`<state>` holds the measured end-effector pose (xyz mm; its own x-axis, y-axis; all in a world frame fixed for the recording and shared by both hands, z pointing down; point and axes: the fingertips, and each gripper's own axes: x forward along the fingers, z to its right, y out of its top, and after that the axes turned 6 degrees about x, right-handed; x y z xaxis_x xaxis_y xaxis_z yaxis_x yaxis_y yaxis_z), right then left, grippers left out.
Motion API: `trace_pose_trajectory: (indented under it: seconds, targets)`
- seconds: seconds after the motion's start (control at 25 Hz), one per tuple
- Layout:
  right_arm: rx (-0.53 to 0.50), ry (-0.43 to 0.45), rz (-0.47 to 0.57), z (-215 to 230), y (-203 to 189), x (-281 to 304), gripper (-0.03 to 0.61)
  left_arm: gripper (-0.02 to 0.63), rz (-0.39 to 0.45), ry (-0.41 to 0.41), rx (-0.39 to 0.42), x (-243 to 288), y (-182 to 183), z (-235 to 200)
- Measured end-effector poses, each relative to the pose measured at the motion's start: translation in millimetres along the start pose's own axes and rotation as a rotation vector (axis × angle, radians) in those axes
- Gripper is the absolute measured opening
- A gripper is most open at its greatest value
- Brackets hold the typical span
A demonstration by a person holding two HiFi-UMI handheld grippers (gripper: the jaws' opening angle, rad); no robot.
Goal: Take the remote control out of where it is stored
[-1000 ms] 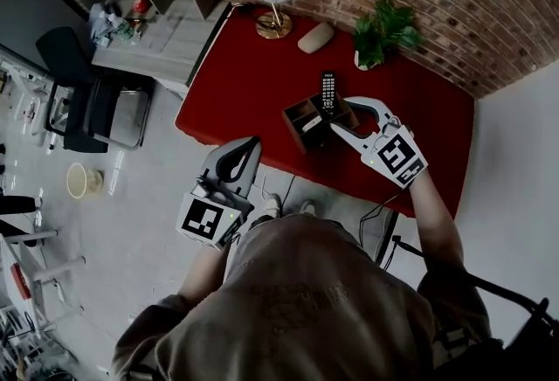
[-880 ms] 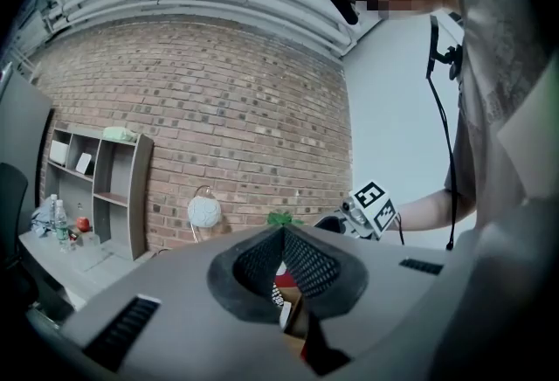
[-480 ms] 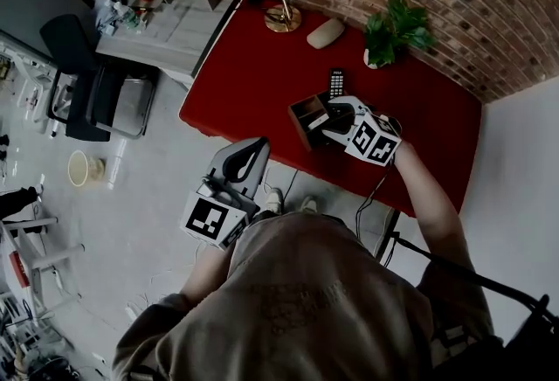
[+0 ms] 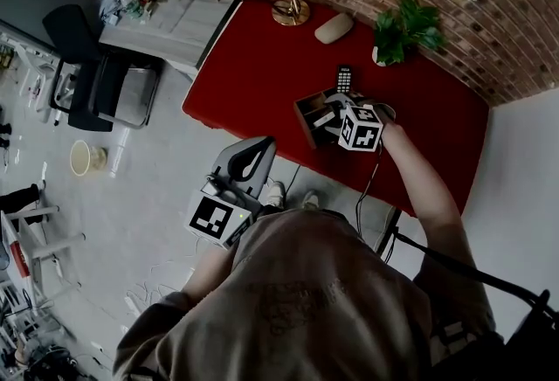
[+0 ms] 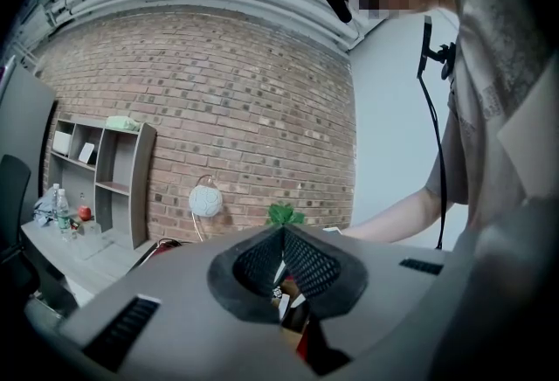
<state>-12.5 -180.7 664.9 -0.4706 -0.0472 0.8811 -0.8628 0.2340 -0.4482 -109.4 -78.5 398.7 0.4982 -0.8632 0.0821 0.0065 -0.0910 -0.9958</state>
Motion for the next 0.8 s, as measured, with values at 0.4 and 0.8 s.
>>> trace_pose_trajectory:
  seconds: [0.4,0.8]
  targets:
    - [-0.037,0.118,-0.099,-14.7,-16.0,28.1,0.177,0.011,-0.014,0.022,-0.01,-0.7,-4.7,-7.2]
    - [0.04,0.203,-0.11,-15.0,-12.6,25.9,0.141,0.011,-0.018,0.026,-0.022,0.6,-6.8,-10.2]
